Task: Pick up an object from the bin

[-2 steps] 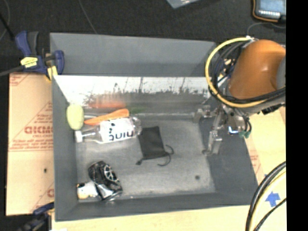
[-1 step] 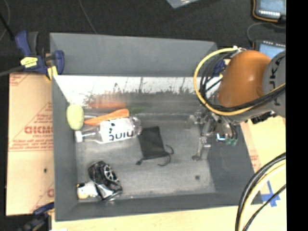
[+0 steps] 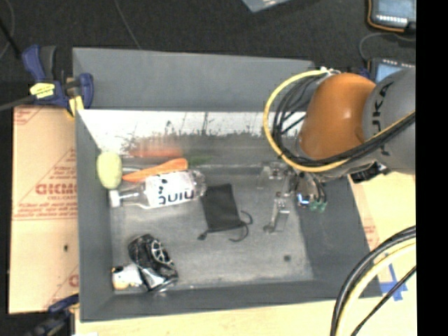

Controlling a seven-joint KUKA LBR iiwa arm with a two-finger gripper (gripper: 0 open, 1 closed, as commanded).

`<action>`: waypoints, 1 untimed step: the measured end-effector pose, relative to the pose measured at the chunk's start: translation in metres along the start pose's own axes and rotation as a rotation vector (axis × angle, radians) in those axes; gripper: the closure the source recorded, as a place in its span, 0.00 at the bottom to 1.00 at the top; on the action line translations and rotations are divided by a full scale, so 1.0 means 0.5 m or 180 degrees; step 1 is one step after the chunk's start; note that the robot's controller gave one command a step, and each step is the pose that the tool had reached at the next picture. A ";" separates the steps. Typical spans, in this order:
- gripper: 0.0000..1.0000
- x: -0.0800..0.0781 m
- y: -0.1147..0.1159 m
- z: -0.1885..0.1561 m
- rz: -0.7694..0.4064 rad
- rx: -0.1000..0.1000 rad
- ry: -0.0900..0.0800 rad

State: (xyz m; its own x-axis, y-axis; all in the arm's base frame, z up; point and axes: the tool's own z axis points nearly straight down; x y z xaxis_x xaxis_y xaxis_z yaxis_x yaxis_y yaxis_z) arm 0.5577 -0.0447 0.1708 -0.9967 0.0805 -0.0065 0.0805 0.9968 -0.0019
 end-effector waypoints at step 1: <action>0.00 0.025 0.019 0.067 -0.0074 -0.0001 -0.0017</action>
Offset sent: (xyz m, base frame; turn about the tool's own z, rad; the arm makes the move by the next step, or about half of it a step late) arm -0.0253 -0.0160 -0.0742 0.1287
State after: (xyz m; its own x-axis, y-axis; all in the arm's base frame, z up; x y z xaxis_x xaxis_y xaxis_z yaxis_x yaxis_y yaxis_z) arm 0.5461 -0.0343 0.1372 -0.9983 0.0574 -0.0117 0.0575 0.9983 -0.0016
